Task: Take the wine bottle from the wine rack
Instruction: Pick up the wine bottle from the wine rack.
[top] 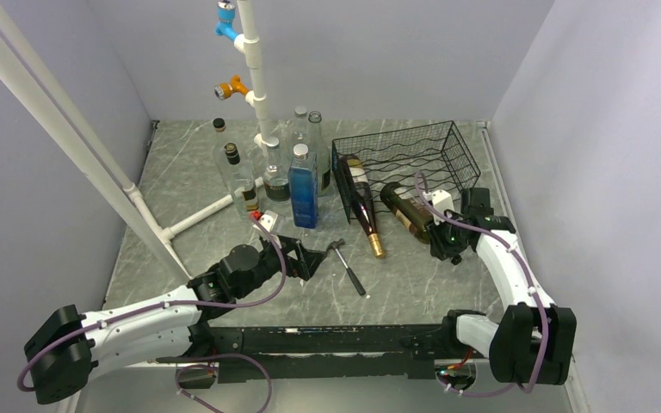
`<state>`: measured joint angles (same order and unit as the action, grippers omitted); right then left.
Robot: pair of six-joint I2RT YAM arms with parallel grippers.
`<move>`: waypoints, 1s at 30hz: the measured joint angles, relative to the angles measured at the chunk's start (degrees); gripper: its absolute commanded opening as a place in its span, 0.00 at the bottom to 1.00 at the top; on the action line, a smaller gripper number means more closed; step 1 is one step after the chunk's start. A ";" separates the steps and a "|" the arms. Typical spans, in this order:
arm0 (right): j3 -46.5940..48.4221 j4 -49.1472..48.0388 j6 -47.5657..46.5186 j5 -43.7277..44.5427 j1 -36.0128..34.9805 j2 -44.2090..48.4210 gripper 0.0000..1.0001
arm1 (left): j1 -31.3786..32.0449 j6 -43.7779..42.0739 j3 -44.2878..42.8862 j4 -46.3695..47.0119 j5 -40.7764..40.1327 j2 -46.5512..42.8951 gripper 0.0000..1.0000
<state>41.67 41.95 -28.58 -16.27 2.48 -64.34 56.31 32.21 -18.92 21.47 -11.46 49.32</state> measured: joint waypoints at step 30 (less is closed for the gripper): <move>6.80 18.95 -22.10 -1.68 6.82 5.53 0.00 | -0.04 -6.62 -0.04 0.11 8.66 -1.20 0.99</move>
<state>48.47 60.90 -50.68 -17.96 9.30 -58.81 56.27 25.58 -18.96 21.58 -2.81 48.12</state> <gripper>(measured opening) 0.376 0.992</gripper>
